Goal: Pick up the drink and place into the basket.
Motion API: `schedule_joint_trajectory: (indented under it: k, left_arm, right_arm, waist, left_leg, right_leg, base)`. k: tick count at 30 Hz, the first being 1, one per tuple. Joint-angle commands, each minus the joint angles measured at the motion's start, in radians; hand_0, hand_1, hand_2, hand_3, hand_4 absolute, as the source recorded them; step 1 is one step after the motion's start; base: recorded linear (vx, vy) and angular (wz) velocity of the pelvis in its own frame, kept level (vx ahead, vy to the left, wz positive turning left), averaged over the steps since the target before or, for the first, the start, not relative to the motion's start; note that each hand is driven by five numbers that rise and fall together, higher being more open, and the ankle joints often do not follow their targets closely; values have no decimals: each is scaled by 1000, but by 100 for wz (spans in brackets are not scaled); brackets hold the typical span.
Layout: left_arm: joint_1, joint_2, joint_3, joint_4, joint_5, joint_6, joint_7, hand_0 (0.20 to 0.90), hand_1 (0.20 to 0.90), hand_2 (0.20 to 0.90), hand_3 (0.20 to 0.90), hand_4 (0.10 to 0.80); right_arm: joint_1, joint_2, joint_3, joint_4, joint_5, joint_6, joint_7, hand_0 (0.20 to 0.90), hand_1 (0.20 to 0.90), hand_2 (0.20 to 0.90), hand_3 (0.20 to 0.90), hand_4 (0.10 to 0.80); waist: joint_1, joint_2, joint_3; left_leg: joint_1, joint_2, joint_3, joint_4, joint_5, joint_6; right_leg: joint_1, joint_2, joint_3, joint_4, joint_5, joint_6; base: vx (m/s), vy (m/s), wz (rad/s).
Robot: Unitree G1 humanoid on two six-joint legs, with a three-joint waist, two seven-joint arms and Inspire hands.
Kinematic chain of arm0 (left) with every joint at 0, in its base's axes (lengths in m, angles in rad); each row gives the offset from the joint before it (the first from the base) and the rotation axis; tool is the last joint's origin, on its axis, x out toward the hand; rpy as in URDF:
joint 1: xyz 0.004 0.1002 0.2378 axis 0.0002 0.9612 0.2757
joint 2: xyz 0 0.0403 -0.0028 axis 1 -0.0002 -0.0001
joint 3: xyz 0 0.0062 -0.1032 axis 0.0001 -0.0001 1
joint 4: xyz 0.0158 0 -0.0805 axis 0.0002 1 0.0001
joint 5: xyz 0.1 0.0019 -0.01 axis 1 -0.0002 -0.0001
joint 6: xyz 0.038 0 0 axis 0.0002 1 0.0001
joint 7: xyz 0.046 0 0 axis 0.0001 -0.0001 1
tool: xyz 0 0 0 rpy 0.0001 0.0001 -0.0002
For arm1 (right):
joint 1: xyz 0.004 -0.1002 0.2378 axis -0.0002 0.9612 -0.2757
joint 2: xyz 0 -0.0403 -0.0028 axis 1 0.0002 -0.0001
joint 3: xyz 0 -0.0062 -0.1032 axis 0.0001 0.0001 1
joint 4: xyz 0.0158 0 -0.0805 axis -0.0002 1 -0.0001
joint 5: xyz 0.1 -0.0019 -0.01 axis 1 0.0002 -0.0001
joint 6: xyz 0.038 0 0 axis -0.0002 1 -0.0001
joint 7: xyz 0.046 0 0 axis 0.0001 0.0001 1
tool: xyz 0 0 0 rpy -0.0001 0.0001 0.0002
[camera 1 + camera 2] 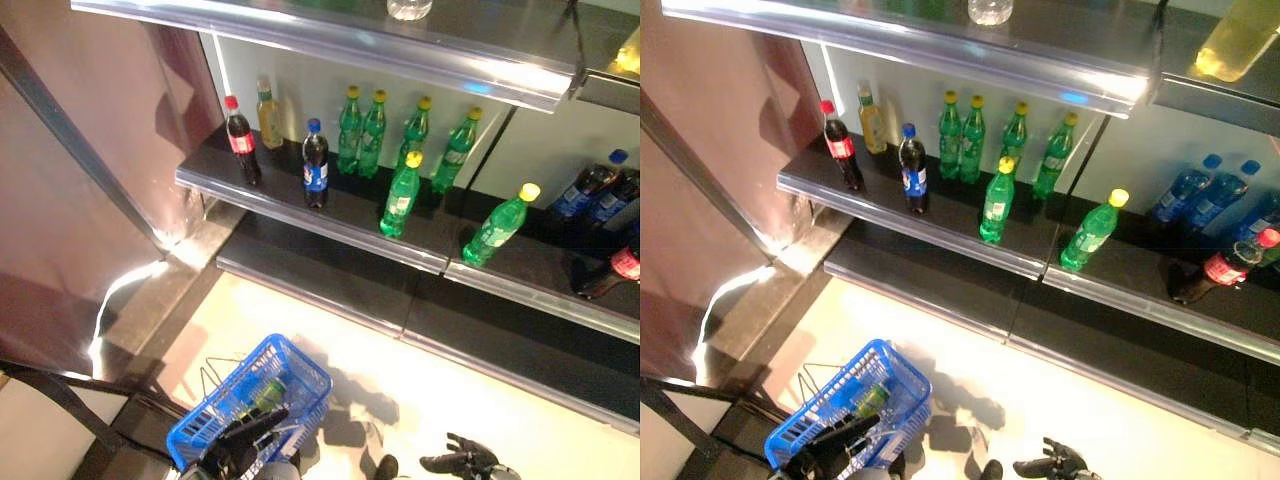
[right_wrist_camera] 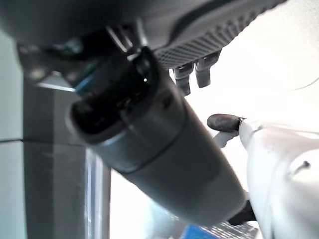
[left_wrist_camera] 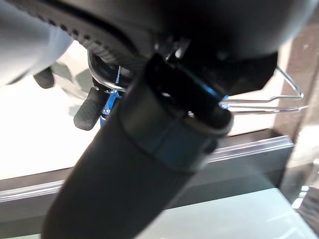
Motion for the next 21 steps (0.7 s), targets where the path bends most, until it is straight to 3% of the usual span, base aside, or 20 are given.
schedule_joint_trajectory:
  k: [1,3,5,7,10,13,16,21]
  left_arm:
    - [-16,41,1,-65,-37,-40,-83,300,300,300,200,100]
    - [-20,41,-2,-85,-47,-37,-66,300,300,300,200,100]
    - [-22,45,-2,-102,-43,-33,-56,300,300,300,200,100]
    - [-20,49,-2,-102,-43,-32,-57,300,300,300,200,100]
    - [-13,66,9,-90,-46,-35,-68,300,300,300,200,100]
    - [2,74,29,-78,-29,-32,-79,300,300,300,200,100]
    - [28,64,45,-88,-9,-18,-94,300,300,300,200,100]
    - [48,45,39,-109,-6,-15,-97,300,300,300,200,100]
  right_arm:
    - [16,-8,-4,5,24,-29,24,900,900,900,900,800]
    - [9,-6,-4,12,21,-28,28,900,900,900,900,800]
    - [9,2,-6,22,30,-35,20,900,900,900,900,800]
    - [15,4,-9,23,30,-41,17,900,900,900,900,800]
    - [21,6,-15,16,20,-48,24,900,900,900,900,800]
    - [20,7,-25,15,-3,-32,31,900,900,900,900,800]
    - [21,6,-25,20,-18,-14,22,900,900,900,900,800]
    - [25,-10,-23,21,-20,-1,18,900,900,900,900,800]
  waist:
    - [-16,-7,-1]
    - [-15,-9,3]
    - [-25,-16,5]
    - [-30,-19,2]
    - [-51,-39,-6]
    - [-57,-40,-5]
    - [-50,-30,-16]
    - [-49,-13,-36]
  left_leg:
    - [4,-66,-34,4,-31,20]
    - [24,-58,-30,4,-36,4]
    - [36,-44,-31,23,-54,-15]
    - [37,-39,-28,34,-62,-20]
    - [51,-16,-15,78,-103,-37]
    - [70,17,-22,125,-134,-35]
    - [75,57,-16,152,-122,-54]
    - [108,73,-18,86,-75,-78]
  right_leg:
    - [-16,-136,35,259,93,53]
    - [0,-146,16,150,106,58]
    - [11,-119,18,-48,129,66]
    - [14,-110,20,-104,137,68]
    - [-12,-123,36,-208,231,87]
    - [-9,-135,52,-191,207,88]
    - [32,-134,22,-176,159,79]
    - [79,-108,-15,-201,125,71]
  base:
    - [97,-22,-2]
    - [80,-180,5]
    - [99,-277,-5]
    - [68,-198,-2]
    - [109,-315,14]
    - [193,-325,15]
    - [174,-250,16]
    - [122,-100,17]
